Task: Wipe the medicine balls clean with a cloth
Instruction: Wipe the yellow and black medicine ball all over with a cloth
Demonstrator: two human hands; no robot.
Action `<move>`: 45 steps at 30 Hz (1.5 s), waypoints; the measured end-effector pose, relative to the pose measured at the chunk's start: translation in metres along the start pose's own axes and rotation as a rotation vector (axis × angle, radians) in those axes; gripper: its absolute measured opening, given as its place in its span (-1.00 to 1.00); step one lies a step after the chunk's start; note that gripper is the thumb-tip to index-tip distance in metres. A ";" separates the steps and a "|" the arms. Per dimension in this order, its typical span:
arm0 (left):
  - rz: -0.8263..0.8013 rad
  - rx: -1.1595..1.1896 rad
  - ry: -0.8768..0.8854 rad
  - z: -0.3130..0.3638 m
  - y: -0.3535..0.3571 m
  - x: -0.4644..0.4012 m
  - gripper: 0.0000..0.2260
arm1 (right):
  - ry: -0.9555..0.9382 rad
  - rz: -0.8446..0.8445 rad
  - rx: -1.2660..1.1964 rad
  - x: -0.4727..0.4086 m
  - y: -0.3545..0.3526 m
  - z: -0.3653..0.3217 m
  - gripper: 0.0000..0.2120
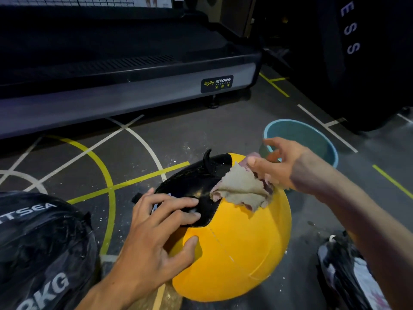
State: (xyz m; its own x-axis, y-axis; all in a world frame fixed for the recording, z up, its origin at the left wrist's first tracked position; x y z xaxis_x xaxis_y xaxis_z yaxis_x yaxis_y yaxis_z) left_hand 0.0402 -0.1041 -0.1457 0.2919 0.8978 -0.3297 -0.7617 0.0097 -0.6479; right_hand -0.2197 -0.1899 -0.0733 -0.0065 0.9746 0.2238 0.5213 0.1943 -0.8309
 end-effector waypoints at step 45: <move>0.006 -0.014 0.002 0.002 0.001 -0.002 -0.76 | -0.636 0.233 0.069 0.080 0.004 -0.074 -0.78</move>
State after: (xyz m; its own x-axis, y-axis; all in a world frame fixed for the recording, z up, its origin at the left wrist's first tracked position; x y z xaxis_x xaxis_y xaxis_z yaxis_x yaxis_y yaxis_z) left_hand 0.0377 -0.1055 -0.1444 0.2884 0.8969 -0.3352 -0.7552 -0.0021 -0.6555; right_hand -0.1553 -0.1193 -0.0210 -0.4125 0.8633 -0.2907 0.5146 -0.0425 -0.8564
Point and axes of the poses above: each hand's wrist, its own x-axis away from the middle knuckle, its own y-axis out of the palm, z = x × y, the point moved 7 cm from there along -x, towards the middle knuckle, and after that the axes turned 5 degrees about -y, right-handed, at the moved point
